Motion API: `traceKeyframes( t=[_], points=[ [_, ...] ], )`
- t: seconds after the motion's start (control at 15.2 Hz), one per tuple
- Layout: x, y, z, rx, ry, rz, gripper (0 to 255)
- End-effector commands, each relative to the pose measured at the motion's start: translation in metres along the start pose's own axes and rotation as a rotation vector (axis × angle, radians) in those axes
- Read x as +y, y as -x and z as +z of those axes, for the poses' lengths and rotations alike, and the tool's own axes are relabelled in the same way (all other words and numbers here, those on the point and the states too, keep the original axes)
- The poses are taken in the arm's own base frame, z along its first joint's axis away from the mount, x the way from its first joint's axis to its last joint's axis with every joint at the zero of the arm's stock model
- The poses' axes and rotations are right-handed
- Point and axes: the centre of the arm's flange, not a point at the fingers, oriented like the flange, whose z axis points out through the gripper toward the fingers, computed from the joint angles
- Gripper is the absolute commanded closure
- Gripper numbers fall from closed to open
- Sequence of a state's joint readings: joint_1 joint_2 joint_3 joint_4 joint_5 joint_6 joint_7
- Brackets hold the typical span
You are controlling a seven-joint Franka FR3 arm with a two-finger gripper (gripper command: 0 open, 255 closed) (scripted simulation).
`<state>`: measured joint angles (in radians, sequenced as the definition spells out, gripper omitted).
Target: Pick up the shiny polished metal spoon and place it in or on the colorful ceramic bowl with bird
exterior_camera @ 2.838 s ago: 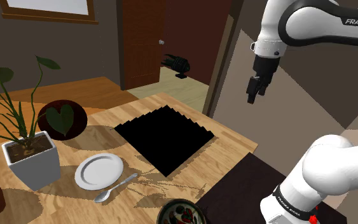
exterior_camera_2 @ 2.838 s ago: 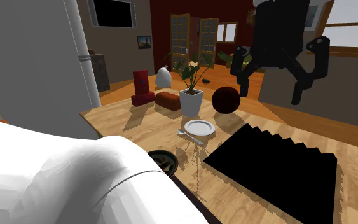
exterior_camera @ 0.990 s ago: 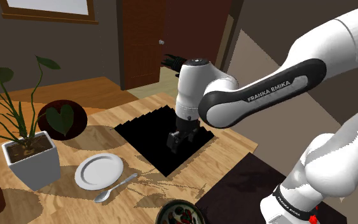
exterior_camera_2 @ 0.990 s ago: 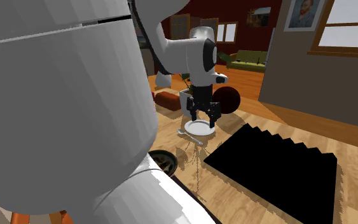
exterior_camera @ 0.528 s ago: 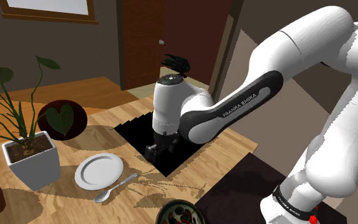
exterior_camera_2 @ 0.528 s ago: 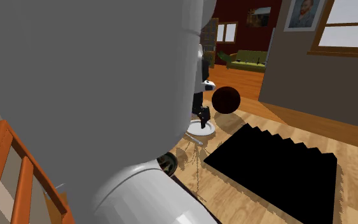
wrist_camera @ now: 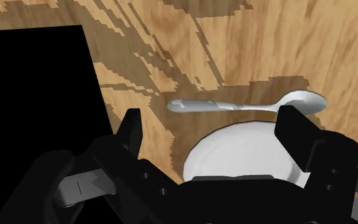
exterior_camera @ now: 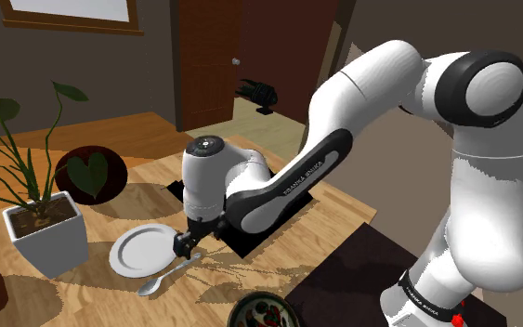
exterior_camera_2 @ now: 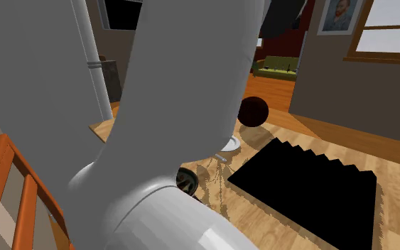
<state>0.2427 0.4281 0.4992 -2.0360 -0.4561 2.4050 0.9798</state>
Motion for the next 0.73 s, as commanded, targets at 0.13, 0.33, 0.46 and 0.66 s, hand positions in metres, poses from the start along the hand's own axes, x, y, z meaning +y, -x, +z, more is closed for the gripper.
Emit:
traceKeyframes(
  t=[0.13, 0.33, 0.46, 0.66],
  points=[
    [-0.040, -0.016, 0.027, 0.020, -0.006, -0.003, 0],
    [-0.070, -0.029, 0.047, 0.034, -0.011, -0.005, 0],
    [-0.091, -0.037, 0.060, 0.044, -0.015, -0.007, 0],
    [-0.121, -0.051, 0.079, 0.058, -0.020, -0.009, 0]
  ],
)
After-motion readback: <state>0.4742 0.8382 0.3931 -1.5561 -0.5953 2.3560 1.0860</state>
